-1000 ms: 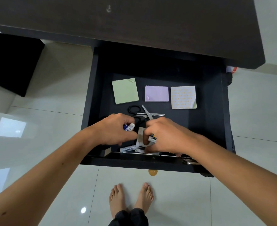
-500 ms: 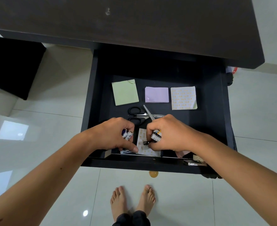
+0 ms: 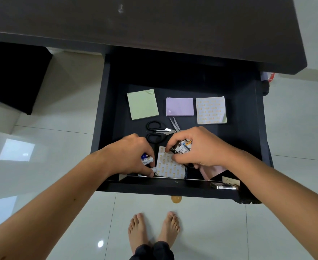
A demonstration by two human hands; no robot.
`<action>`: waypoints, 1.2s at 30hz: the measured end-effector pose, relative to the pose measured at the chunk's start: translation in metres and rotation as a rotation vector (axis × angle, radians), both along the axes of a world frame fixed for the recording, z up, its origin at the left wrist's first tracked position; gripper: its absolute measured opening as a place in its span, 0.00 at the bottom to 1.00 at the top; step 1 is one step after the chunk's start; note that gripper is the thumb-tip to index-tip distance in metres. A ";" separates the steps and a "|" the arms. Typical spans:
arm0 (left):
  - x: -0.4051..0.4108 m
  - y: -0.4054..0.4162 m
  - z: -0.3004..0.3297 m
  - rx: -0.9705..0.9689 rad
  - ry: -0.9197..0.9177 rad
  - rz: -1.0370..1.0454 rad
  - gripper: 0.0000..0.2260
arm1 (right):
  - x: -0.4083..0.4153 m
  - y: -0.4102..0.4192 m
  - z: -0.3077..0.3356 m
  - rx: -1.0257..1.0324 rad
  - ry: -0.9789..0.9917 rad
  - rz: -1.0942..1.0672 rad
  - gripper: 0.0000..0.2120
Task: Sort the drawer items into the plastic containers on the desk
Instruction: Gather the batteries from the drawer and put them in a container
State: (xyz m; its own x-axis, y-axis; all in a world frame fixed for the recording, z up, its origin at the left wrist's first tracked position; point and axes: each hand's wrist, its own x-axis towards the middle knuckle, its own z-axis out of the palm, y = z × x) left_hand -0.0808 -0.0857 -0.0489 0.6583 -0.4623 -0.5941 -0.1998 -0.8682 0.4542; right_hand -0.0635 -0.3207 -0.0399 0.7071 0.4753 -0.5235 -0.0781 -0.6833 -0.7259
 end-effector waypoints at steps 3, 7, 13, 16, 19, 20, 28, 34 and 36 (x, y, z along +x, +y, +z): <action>-0.001 0.003 0.001 -0.053 0.005 0.036 0.12 | 0.000 -0.001 0.004 0.053 0.052 -0.030 0.12; 0.000 0.004 0.008 -0.170 0.082 0.140 0.09 | 0.002 -0.006 0.009 0.139 0.119 -0.094 0.12; 0.001 0.002 0.016 -0.321 0.193 0.361 0.07 | 0.009 -0.024 0.021 0.290 0.300 -0.289 0.14; 0.001 0.003 0.023 -0.416 0.220 0.445 0.06 | 0.010 -0.033 0.026 0.316 0.366 -0.383 0.15; 0.004 0.006 0.031 -0.580 0.303 0.567 0.06 | 0.010 -0.036 0.031 0.362 0.400 -0.472 0.15; 0.005 0.007 0.033 -0.645 0.340 0.619 0.07 | 0.010 -0.037 0.032 0.368 0.403 -0.484 0.14; 0.010 0.002 0.035 -0.828 0.490 0.757 0.05 | 0.011 -0.045 0.027 0.054 0.372 -0.033 0.06; 0.011 -0.006 0.032 -0.792 0.464 0.756 0.06 | 0.008 -0.040 0.008 -0.273 0.202 0.364 0.09; 0.011 -0.008 0.033 -0.790 0.476 0.767 0.06 | 0.009 -0.043 0.004 -0.264 0.106 0.352 0.11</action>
